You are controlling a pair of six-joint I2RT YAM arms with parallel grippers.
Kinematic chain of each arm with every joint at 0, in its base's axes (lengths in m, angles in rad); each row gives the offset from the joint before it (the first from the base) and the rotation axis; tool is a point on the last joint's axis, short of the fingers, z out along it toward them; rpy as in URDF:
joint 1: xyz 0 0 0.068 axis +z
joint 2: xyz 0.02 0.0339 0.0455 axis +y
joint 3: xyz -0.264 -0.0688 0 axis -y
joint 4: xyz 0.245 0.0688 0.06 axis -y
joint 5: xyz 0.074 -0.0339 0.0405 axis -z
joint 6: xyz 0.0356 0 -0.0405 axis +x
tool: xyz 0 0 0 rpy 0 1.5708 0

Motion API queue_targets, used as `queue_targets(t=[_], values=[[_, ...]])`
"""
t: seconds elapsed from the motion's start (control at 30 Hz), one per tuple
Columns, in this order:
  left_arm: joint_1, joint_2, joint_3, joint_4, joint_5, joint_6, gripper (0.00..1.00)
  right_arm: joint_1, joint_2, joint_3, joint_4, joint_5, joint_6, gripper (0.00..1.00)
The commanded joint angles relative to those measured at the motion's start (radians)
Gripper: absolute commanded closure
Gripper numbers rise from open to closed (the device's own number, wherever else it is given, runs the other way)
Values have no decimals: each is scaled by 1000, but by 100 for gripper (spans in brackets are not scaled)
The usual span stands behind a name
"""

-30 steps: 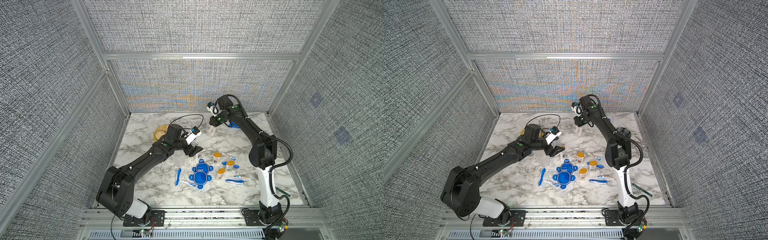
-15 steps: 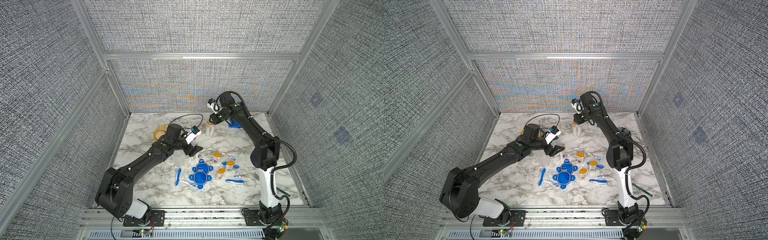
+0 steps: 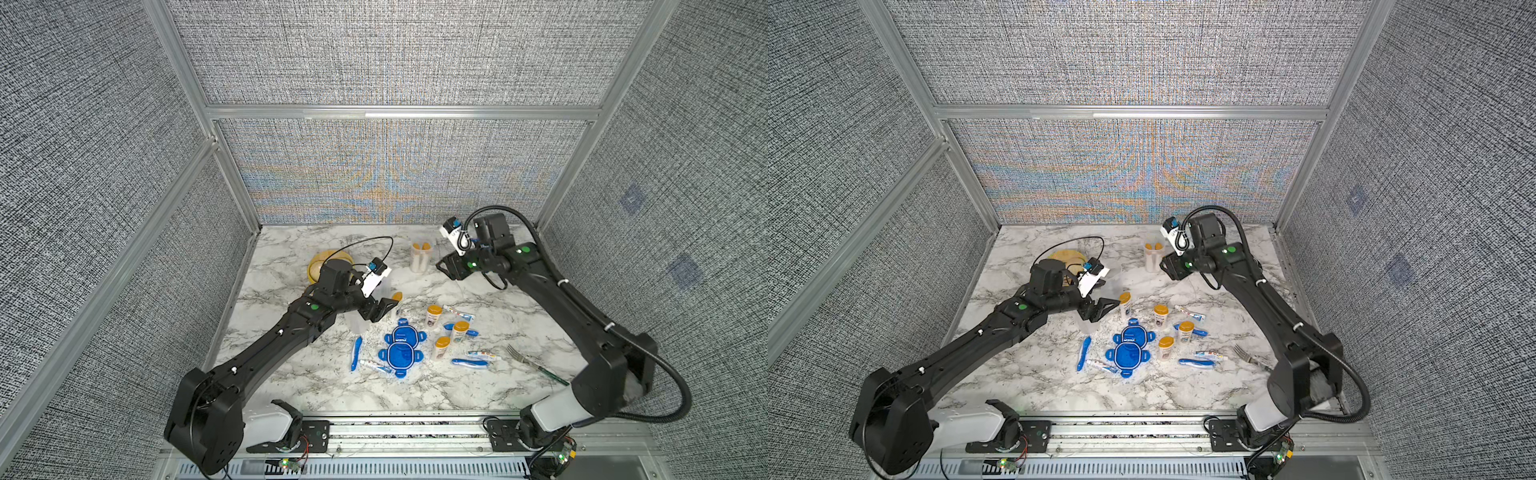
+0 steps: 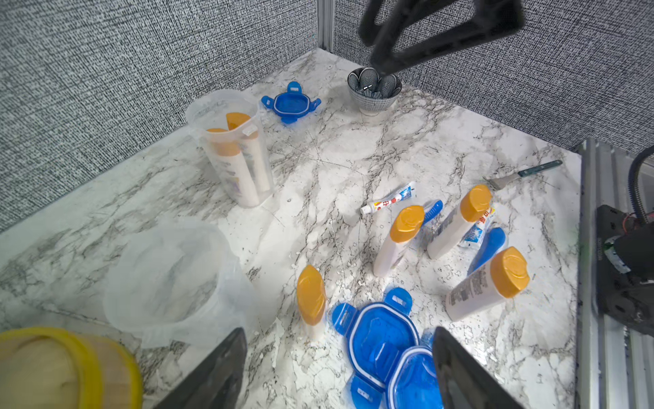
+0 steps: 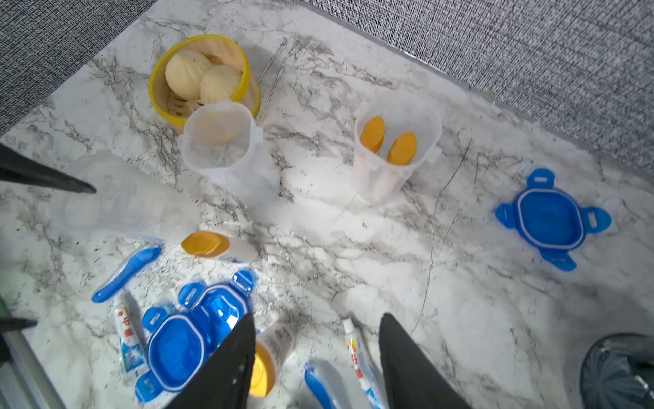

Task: Pack away toiletry kits
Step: Pick up the toiletry item from the center of the board.

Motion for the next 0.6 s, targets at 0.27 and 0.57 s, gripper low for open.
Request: queue_targets(t=[0.27,0.57], values=[[-20,-34,-85,112,93,-1,19,-45,-291,-260,-107,112,146,45],[-52,15,-65,119,99,24,19,-213,-310,-348,-298,132,266,46]])
